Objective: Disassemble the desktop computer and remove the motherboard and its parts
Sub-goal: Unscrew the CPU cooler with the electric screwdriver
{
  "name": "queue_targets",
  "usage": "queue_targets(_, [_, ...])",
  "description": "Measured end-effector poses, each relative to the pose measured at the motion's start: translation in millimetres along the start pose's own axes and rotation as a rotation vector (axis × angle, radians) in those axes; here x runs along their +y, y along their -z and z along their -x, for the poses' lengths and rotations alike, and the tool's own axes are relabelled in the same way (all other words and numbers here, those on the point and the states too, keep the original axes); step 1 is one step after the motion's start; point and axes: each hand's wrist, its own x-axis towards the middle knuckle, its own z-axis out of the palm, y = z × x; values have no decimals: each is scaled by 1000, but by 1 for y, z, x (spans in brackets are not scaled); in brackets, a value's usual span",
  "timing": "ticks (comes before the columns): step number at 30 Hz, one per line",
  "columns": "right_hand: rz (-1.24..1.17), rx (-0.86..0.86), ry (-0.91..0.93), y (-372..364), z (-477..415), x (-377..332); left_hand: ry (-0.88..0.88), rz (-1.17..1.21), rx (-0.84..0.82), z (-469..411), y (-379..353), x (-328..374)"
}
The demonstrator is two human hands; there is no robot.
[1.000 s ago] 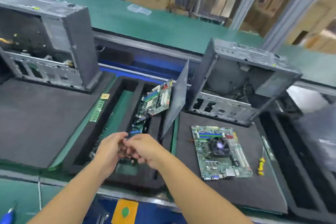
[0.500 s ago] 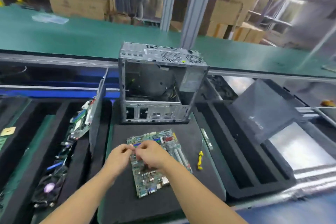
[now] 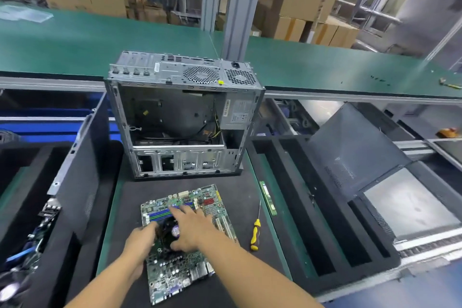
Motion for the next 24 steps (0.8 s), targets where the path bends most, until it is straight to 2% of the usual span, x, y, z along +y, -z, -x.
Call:
queue_targets(3, [1, 8, -8, -4, -11, -1, 48, 56, -5, -9, 5, -1])
queue_targets(6, [151, -52, 33, -1, -18, -6, 84, 119, -31, -16, 7, 2])
queue_targets(10, [260, -85, 59, 5, -21, -12, 72, 47, 18, -16, 4, 13])
queue_targets(16, [172, -233, -19, 10, -16, -4, 44, 62, 59, -23, 3, 21])
queue_targets(24, [297, 49, 55, -6, -6, 0, 46, 142, 90, -32, 6, 23])
